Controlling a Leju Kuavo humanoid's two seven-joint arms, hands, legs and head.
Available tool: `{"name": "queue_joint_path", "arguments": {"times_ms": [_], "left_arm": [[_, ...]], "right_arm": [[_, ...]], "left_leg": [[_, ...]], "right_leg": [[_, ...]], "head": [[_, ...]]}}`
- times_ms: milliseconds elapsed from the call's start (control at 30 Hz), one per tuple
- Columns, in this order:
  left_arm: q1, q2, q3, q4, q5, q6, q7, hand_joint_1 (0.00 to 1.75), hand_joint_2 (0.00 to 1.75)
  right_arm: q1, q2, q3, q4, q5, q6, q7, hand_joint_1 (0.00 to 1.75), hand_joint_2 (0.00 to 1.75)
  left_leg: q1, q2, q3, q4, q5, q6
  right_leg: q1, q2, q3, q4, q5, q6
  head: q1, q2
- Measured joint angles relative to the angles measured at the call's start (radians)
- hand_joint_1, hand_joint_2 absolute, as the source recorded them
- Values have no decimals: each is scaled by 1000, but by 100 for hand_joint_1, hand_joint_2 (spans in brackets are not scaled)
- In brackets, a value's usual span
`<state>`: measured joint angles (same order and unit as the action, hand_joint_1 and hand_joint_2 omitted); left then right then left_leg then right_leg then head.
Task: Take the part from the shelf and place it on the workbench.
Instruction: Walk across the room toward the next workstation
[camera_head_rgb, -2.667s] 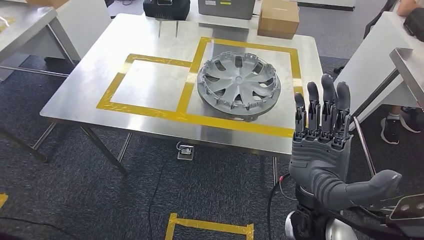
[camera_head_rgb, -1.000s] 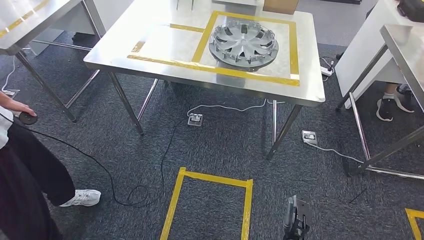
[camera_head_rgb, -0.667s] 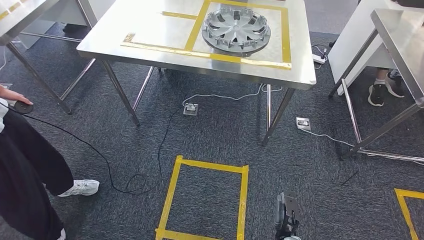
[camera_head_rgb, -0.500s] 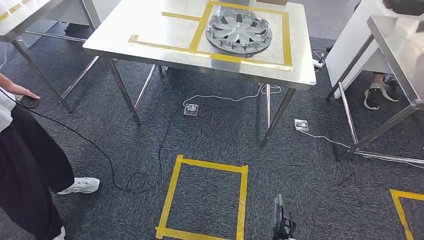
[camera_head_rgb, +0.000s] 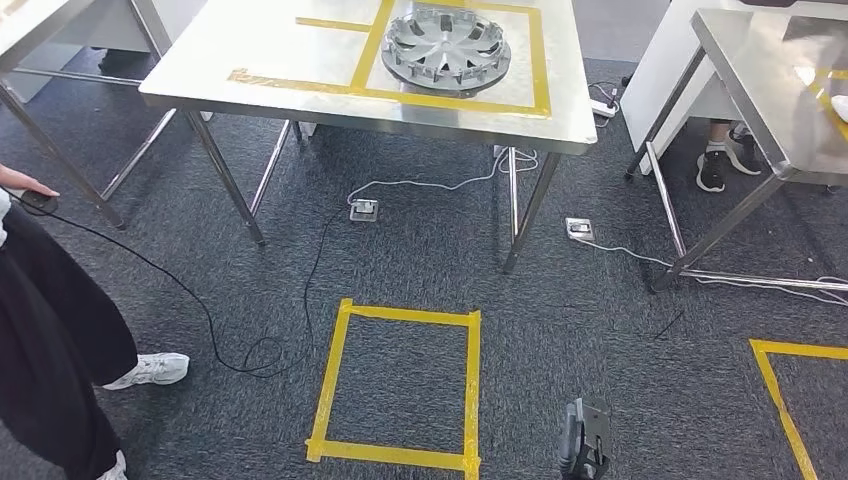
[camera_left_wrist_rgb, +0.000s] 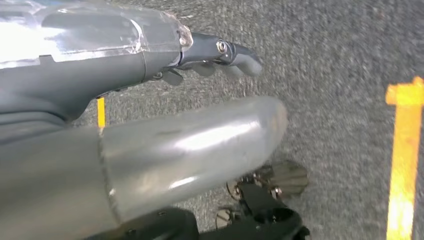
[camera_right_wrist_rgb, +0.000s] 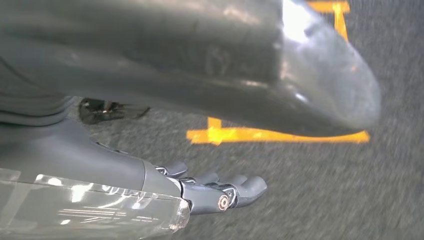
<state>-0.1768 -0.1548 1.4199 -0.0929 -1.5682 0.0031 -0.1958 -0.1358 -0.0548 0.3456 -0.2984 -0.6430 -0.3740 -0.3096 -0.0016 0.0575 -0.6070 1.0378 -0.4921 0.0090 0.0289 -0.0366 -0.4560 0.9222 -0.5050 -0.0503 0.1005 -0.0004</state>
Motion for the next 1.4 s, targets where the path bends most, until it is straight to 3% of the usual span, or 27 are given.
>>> {"name": "queue_joint_path", "arguments": {"times_ms": [67, 133, 167, 200, 233, 300, 367, 400, 433, 500, 567, 633, 667, 700, 733, 767, 833, 900, 967, 1033, 1100, 1167, 1200, 1267, 1300, 1367, 1400], "left_arm": [[0, 2, 0, 0, 0, 0, -1, 0, 0], [3, 4, 0, 0, 0, 0, 0, 0, 0], [4, 5, 0, 0, 0, 0, 0, 0, 0], [4, 6, 0, 0, 0, 0, 0, 0, 0], [4, 7, 0, 0, 0, 0, 1, 0, 0], [4, 10, 0, 0, 0, 0, 2, 0, 0], [5, 11, 0, 0, 0, -1, 3, 0, 0], [5, 11, 0, 0, 0, -1, 4, 0, 0], [5, 10, 0, 0, 0, -1, 4, 0, 0], [5, 9, 0, 0, 0, -2, 5, 0, 0], [7, 9, 0, 0, 0, -2, 6, 0, 0], [11, 10, 0, 0, 0, -2, 9, 0, 0], [12, 11, 0, 0, 0, -2, 10, 0, 0], [11, 11, 0, 0, 0, -2, 12, 0, 0], [11, 11, 0, 0, 0, -2, 13, 0, 0], [10, 10, 0, -1, 0, -2, 13, 0, 0], [8, 9, 0, -1, 0, -2, 13, 0, 0], [8, 8, 1, -1, 0, -2, 14, 0, 0], [7, 7, 1, -1, 0, -2, 14, 0, 0], [6, 7, 1, 0, 0, -2, 13, 0, 0], [8, 10, 1, 0, 0, -2, 14, 0, 0], [12, 15, 1, 0, 0, -2, 18, 0, 0], [12, 19, 1, 0, 0, -2, 21, 0, 0], [13, 27, 1, 0, 0, -1, 25, 0, 0], [12, 31, 1, -1, 1, -1, 26, 0, 0], [12, 40, 1, -1, 3, 0, 32, 0, 0], [13, 44, 2, -1, 5, 1, 39, 0, 0]], "right_arm": [[0, 2, 0, 2, -1, 2, 0, 0, 0], [1, 4, 0, 4, -3, 5, 1, 0, 0], [2, 5, 1, 5, -4, 6, 1, 0, 0], [4, 6, 1, 7, -6, 7, 2, 0, 0], [5, 6, 2, 8, -7, 7, 3, 0, 0], [3, 6, 3, 10, -10, 7, 5, 0, 0], [1, 6, 4, 13, -15, 7, 7, 0, 0], [0, 6, 4, 14, -17, 6, 9, 0, 0], [0, 5, 5, 15, -18, 6, 10, 0, 0], [0, 6, 8, 16, -21, 5, 12, 0, 0], [-4, 6, 12, 18, -24, 4, 13, 0, 0], [-5, 7, 16, 19, -27, 4, 13, 0, 0], [-3, 8, 17, 20, -28, 4, 13, 0, 0], [0, 9, 18, 20, -29, 3, 14, 0, 0], [3, 9, 18, 21, -29, 3, 14, 0, 0], [4, 9, 19, 22, -30, 3, 14, 0, 0], [2, 9, 20, 22, -31, 1, 14, 0, 0], [0, 9, 20, 22, -35, -1, 15, 0, 0], [6, 9, 21, 24, -39, -4, 15, 0, 0], [10, 10, 21, 25, -43, -6, 14, 0, 0], [9, 13, 22, 26, -47, -6, 12, 0, 0], [13, 19, 22, 27, -47, -5, 12, 0, 0], [18, 23, 23, 28, -46, -4, 12, 0, 0], [26, 32, 26, 31, -41, -3, 13, 0, 0], [29, 37, 28, 32, -38, -4, 16, 0, 0], [32, 44, 38, 35, -28, -6, 27, 0, 0], [34, 47, 43, 36, -21, -8, 34, 0, 0]], "left_leg": [[4, -62, -39, 95, -66, -8], [9, -68, -79, 210, -120, -19], [12, -65, -82, 234, -122, -24], [15, -63, -67, 222, -106, -29], [20, -67, -35, 173, -77, -35], [28, -110, 35, 62, -43, -41], [32, -147, 60, 19, -47, -35], [31, -145, 59, 22, -47, -27], [32, -134, 55, 21, -48, -20], [34, -106, 51, 19, -45, -7], [35, -74, 46, 17, -41, 1], [35, -40, 41, 17, -40, 4], [35, -24, 39, 18, -40, 4], [35, -9, 38, 18, -40, 4], [35, 4, 38, 18, -40, 3], [35, 17, 39, 17, -40, 2], [32, 38, 40, 15, -38, -5], [30, 60, 41, 11, -34, -16], [31, 68, 47, 5, -35, -29], [33, 5, 37, 37, -64, -36], [31, -60, -16, 148, -123, -35], [26, -65, -70, 253, -153, -33], [24, -64, -78, 261, -140, -31], [22, -82, -43, 169, -67, -25], [23, -115, -17, 109, -38, -20], [27, -170, 19, 27, -16, -15], [27, -178, 23, 19, -22, -14]], "right_leg": [[-7, 18, -9, -9, 16, -1], [-9, 38, -25, 2, 22, 3], [-10, 48, -34, 10, 22, 5], [-12, 58, -42, 21, 21, 8], [-16, 68, -50, 33, 19, 12], [-24, 89, -72, 65, 9, 28], [-26, 111, -93, 93, 3, 41], [-26, 122, -101, 101, 3, 46], [-27, 130, -105, 105, 4, 50], [-28, 109, -123, 130, -13, 61], [-29, 65, -164, 222, -71, 73], [-35, 45, -216, 344, -129, 83], [-37, 41, -226, 376, -136, 85], [-40, 38, -218, 370, -123, 86], [-41, 32, -192, 326, -94, 84], [-40, 18, -154, 256, -58, 80], [-30, -27, -91, 133, -18, 69], [-20, -45, -79, 94, -17, 60], [-20, -25, -80, 82, -8, 50], [-25, -6, -72, 64, 4, 38], [-25, 17, -71, 58, 12, 27], [-19, 45, -72, 61, 12, 22], [-17, 59, -72, 64, 10, 21], [-15, 88, -72, 74, 5, 21], [-15, 102, -75, 81, 0, 24], [-19, 128, -86, 98, -9, 33], [-22, 142, -92, 101, -10, 39]], "head": [[-10, 0], [-23, 0], [-27, 0], [-29, 0], [-31, 0], [-39, 0], [-47, 0], [-48, 0], [-46, 0], [-40, 0], [-27, 0], [-13, 0], [-10, 0], [-6, 0], [-4, 0], [-1, 0], [5, 0], [6, 0], [6, 0], [-4, 0], [-26, 0], [-43, 0], [-47, 0], [-53, 0], [-55, 0], [-57, 0], [-56, 0]]}}
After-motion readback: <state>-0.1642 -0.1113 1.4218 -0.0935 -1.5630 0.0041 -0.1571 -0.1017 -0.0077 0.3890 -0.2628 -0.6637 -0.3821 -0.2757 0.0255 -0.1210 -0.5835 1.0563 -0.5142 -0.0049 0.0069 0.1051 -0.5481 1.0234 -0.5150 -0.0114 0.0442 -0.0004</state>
